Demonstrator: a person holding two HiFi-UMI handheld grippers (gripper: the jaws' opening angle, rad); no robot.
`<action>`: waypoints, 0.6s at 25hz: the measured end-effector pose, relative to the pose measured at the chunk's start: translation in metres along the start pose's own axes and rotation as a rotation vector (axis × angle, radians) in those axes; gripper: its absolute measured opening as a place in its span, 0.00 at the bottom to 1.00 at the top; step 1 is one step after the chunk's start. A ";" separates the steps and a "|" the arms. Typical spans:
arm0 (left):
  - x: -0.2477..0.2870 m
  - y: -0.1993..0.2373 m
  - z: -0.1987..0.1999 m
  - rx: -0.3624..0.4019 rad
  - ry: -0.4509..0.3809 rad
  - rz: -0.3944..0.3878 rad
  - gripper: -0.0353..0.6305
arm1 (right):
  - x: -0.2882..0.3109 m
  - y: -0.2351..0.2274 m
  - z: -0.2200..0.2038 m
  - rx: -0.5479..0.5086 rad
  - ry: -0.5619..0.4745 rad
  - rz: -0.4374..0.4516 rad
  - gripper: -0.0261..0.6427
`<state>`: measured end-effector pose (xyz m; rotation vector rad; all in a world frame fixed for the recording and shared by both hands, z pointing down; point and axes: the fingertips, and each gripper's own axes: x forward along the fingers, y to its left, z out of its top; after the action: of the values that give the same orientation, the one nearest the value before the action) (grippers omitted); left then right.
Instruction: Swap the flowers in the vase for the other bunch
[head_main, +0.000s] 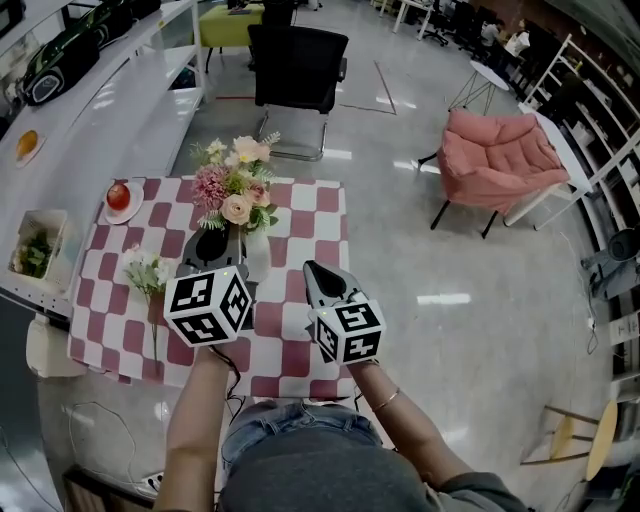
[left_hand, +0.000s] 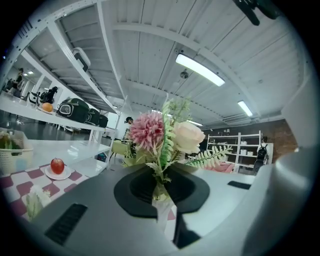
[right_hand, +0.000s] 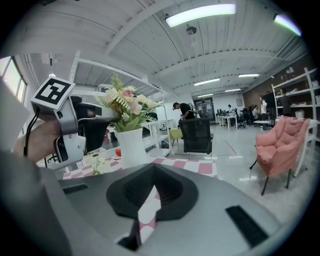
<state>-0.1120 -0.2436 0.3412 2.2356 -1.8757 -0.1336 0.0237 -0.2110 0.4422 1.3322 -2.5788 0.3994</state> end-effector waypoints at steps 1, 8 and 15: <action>0.000 0.001 0.000 -0.013 -0.002 -0.002 0.11 | 0.001 0.000 0.000 -0.001 0.001 0.002 0.05; -0.003 0.002 0.002 -0.042 -0.012 -0.009 0.11 | 0.003 0.001 0.000 -0.010 0.006 0.021 0.05; -0.004 0.006 0.004 -0.045 -0.007 -0.013 0.11 | 0.009 0.009 0.004 -0.030 0.005 0.043 0.05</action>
<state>-0.1194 -0.2408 0.3382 2.2205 -1.8432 -0.1847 0.0115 -0.2141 0.4397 1.2661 -2.6024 0.3695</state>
